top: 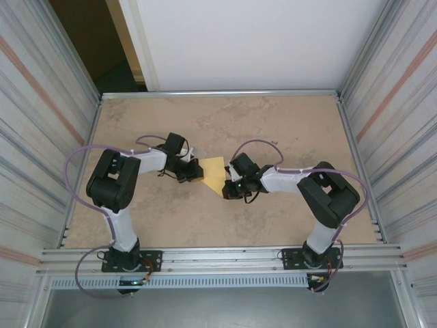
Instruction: Fold a paper plane with a square sheet of paper (pick it up from the middle)
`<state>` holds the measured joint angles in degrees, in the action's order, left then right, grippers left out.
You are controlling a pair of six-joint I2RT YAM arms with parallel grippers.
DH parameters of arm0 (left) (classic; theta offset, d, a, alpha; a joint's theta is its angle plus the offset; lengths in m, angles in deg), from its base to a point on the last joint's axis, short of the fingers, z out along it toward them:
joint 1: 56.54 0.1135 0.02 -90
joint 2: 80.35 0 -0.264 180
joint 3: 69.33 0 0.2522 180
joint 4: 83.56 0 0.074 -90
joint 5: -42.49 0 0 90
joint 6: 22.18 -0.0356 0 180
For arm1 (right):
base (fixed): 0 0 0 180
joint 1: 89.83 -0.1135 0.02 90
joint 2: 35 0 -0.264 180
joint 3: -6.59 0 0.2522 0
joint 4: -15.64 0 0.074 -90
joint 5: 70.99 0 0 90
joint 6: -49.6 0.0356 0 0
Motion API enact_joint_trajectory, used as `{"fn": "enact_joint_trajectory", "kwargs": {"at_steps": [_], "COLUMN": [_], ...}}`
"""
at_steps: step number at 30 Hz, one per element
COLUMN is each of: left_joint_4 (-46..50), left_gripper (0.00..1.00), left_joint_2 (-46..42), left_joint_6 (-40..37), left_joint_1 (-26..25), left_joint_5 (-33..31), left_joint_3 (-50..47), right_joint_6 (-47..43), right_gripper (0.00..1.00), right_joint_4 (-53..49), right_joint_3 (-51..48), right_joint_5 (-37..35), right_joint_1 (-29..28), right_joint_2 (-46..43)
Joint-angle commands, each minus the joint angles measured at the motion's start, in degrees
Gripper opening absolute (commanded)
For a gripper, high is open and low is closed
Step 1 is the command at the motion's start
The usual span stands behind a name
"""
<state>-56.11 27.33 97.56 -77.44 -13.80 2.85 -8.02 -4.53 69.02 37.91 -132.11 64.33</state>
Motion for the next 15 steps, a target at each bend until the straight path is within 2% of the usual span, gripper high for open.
{"fn": "enact_joint_trajectory", "kwargs": {"at_steps": [1,9,15], "left_joint_4": [3.69,1.12,-4.75], "left_gripper": [0.09,0.16,0.19], "left_joint_2": [-1.68,-13.87,-18.12], "left_joint_6": [-2.03,3.64,9.27], "left_joint_1": [2.36,1.59,-4.32], "left_joint_5": [-7.88,-7.27,-6.83], "left_joint_3": [1.93,-1.19,-7.40], "right_joint_6": [0.40,0.21,3.06], "right_gripper": [0.00,0.07,0.08], "right_joint_4": [-10.48,-4.95,-2.13], "right_joint_3": [-2.08,3.94,5.34], "right_joint_5": [-3.33,-0.74,-0.82], "right_joint_1": [0.19,0.11,-0.16], "right_joint_2": [0.83,-5.37,-6.26]}}
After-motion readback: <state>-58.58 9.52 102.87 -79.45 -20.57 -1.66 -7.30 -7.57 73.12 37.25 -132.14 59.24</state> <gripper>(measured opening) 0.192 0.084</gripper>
